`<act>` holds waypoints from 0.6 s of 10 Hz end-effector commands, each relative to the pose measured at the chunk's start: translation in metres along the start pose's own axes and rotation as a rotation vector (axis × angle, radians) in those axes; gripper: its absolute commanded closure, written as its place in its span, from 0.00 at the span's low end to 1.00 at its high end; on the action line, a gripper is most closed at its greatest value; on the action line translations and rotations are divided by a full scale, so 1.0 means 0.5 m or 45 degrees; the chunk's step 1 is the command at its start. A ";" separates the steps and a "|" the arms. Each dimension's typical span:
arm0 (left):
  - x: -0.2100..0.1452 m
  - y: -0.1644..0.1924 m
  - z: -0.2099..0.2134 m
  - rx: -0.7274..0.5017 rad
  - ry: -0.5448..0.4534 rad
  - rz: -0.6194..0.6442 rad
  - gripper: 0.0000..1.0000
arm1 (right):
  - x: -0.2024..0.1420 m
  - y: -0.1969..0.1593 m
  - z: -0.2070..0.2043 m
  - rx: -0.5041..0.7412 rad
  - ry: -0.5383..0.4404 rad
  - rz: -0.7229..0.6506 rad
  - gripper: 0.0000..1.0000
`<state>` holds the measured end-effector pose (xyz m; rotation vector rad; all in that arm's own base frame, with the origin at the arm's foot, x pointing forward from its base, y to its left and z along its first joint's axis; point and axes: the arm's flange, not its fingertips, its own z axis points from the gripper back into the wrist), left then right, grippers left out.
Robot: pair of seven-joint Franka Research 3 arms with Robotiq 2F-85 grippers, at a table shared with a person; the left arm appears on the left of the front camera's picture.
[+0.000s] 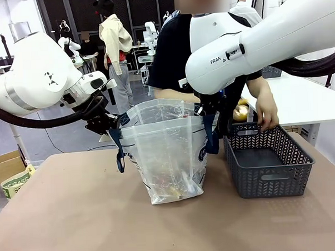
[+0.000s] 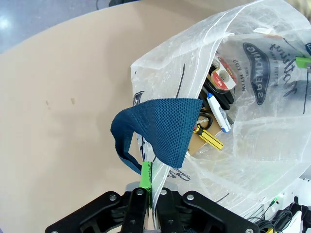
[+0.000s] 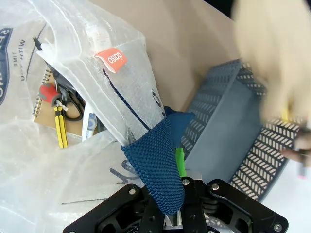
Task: Transfer purchased items from the store into the shopping bag.
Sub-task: Move the Reusable shopping bag to the right side of the table.
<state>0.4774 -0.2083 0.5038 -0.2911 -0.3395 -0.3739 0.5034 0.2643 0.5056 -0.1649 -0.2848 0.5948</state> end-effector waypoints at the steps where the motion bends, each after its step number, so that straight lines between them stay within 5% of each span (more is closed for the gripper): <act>1: -0.001 0.003 -0.001 0.003 -0.005 0.004 1.00 | 0.000 -0.002 0.003 -0.005 -0.005 0.002 1.00; 6: -0.001 0.003 -0.001 0.003 -0.005 0.004 1.00 | 0.000 -0.002 0.003 -0.005 -0.005 0.002 1.00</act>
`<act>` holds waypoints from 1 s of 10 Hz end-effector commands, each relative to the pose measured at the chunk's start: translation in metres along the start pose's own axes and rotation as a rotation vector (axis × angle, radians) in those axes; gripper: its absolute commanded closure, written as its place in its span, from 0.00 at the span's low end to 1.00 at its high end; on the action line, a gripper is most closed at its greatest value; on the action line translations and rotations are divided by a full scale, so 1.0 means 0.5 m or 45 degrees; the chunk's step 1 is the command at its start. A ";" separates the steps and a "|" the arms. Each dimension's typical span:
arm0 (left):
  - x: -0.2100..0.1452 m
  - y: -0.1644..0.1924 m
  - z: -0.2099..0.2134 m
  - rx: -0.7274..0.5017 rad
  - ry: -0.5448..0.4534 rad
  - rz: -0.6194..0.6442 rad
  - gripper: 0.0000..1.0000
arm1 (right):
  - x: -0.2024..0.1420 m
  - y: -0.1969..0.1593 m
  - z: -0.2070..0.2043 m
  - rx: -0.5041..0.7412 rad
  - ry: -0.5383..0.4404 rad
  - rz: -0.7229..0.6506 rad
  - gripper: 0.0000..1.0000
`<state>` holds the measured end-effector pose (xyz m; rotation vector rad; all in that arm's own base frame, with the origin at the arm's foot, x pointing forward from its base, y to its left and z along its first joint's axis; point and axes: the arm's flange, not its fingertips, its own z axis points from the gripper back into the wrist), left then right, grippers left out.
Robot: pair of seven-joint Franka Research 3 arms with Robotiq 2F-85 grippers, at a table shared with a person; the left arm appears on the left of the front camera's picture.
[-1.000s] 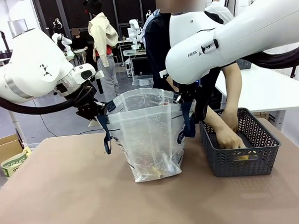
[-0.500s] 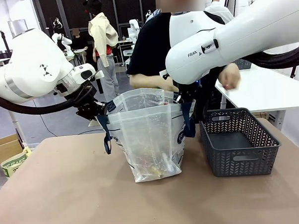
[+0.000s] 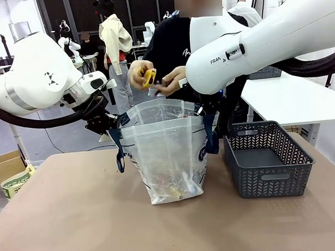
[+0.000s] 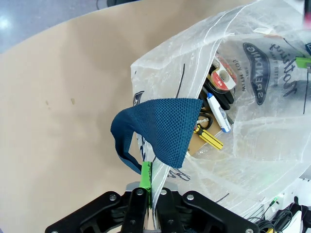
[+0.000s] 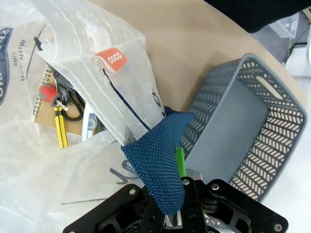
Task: Transfer purchased items from the store into the shopping bag.
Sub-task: Move the Reusable shopping bag to the right side of the table.
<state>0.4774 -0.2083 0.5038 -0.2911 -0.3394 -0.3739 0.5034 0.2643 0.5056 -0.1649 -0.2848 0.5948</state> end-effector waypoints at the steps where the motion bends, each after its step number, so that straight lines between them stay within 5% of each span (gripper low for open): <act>1: -0.001 0.003 -0.001 0.003 -0.005 0.004 1.00 | 0.000 -0.002 0.003 -0.005 -0.005 0.002 1.00; 10: -0.001 0.003 -0.001 0.003 -0.005 0.004 1.00 | 0.000 -0.002 0.003 -0.005 -0.005 0.002 1.00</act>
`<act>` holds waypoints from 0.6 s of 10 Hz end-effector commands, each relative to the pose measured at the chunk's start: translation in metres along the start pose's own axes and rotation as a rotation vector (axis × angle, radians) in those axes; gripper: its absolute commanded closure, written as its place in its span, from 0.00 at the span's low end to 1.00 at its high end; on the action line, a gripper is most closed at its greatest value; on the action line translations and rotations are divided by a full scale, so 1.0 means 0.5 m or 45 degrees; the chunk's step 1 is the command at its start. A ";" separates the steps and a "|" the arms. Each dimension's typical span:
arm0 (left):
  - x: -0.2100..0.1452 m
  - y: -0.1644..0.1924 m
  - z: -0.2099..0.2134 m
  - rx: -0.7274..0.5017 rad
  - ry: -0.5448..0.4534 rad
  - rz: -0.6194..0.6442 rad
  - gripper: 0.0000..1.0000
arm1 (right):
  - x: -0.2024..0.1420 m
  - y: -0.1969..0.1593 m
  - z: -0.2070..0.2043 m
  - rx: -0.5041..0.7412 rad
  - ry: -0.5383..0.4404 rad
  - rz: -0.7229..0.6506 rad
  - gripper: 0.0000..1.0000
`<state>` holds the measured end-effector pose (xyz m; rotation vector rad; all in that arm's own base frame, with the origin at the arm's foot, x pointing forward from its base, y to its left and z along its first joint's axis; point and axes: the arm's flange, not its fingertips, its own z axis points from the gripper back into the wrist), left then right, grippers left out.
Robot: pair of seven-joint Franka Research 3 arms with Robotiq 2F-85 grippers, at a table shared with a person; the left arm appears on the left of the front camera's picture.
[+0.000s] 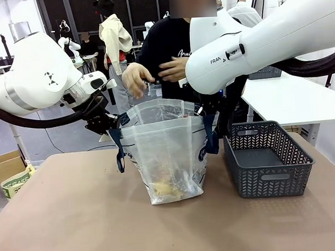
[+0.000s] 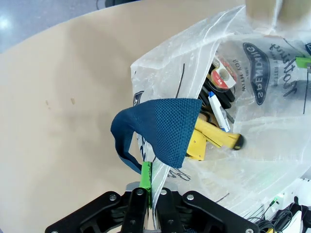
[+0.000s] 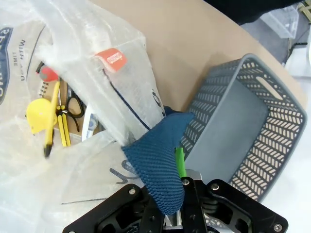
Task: Transfer purchased items from the store into the shopping bag.
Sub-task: Move the Reusable shopping bag to the right side of the table.
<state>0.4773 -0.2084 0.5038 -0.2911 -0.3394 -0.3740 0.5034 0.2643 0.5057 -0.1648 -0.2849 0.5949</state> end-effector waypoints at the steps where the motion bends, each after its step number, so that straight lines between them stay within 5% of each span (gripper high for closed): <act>1: -0.001 0.003 -0.001 0.003 -0.005 0.004 1.00 | 0.000 -0.002 0.002 -0.005 -0.004 0.002 1.00; 6: -0.001 0.003 -0.001 0.003 -0.005 0.004 1.00 | 0.000 -0.002 0.002 -0.005 -0.004 0.002 1.00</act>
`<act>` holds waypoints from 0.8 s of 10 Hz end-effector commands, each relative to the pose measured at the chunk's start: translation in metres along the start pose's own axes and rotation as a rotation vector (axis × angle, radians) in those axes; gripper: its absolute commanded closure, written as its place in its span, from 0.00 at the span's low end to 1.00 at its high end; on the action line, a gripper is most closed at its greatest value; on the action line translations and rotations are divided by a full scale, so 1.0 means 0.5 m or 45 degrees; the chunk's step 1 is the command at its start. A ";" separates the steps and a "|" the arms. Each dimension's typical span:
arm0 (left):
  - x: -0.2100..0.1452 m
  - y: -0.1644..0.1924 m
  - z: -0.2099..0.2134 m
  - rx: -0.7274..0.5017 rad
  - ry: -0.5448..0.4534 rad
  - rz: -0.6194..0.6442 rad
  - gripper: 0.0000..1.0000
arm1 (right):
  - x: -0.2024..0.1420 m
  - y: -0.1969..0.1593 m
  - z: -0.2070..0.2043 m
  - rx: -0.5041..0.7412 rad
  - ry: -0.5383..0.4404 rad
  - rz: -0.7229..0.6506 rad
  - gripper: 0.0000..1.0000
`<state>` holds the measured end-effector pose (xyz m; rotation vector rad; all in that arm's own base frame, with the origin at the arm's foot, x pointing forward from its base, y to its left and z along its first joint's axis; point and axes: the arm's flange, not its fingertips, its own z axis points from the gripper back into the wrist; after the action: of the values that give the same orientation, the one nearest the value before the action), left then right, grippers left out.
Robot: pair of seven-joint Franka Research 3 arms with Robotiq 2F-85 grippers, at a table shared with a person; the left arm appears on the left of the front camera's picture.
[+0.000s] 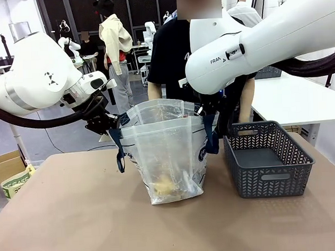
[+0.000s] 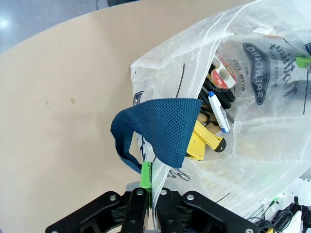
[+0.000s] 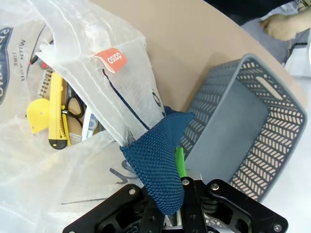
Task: Transfer purchased items from the store into the shopping bag.
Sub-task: Move the Reusable shopping bag to the right side of the table.
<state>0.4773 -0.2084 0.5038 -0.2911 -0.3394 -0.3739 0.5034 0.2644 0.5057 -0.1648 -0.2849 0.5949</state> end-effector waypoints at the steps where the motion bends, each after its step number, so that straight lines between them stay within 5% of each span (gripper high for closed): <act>1: -0.001 0.003 -0.001 0.003 -0.005 0.004 1.00 | 0.000 -0.002 0.002 -0.005 -0.004 0.002 1.00; 8: -0.001 0.003 -0.001 0.003 -0.005 0.004 1.00 | 0.000 -0.002 0.002 -0.005 -0.004 0.002 1.00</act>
<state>0.4773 -0.2084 0.5038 -0.2911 -0.3394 -0.3739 0.5034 0.2644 0.5057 -0.1648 -0.2849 0.5949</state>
